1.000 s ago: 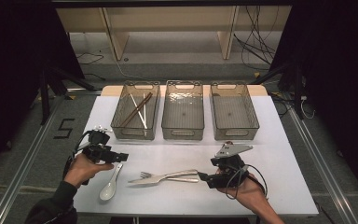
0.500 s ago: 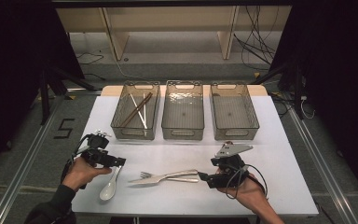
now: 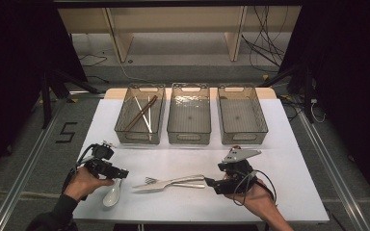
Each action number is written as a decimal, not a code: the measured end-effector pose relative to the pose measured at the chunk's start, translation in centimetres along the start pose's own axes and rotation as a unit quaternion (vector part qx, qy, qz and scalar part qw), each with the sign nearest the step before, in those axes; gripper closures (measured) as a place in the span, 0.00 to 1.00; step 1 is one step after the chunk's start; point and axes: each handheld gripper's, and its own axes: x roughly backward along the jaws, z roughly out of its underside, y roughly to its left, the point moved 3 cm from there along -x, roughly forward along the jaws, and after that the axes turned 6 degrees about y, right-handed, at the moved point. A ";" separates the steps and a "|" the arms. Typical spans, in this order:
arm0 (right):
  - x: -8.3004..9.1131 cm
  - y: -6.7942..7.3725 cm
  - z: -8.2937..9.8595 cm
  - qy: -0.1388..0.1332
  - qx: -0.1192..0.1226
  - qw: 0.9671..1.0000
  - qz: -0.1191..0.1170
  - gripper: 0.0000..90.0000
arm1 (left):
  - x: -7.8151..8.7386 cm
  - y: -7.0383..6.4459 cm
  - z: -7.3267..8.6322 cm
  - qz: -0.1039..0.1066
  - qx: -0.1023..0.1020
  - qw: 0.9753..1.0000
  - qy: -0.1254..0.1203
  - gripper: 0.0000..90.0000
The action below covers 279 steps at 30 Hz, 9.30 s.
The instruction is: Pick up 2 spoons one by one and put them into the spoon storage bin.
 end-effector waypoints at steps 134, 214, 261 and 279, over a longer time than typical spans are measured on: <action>0.0 -0.2 -0.1 -0.003 -0.004 1.000 0.001 0.36 | 1.3 -7.4 -22.6 0.066 -0.092 0.965 -0.238 0.95; -2.6 -3.4 0.5 0.049 -0.004 0.998 0.037 0.78 | 4.8 -4.8 -5.1 0.093 -0.081 0.952 -0.278 0.23; -2.9 -6.5 4.8 0.204 0.009 0.977 0.063 1.00 | 4.1 -5.1 -1.0 0.069 -0.099 0.951 -0.283 0.19; -0.8 -9.3 5.5 0.195 -0.028 0.977 0.084 0.96 | 4.5 -4.8 -0.7 0.063 -0.092 0.949 -0.294 0.18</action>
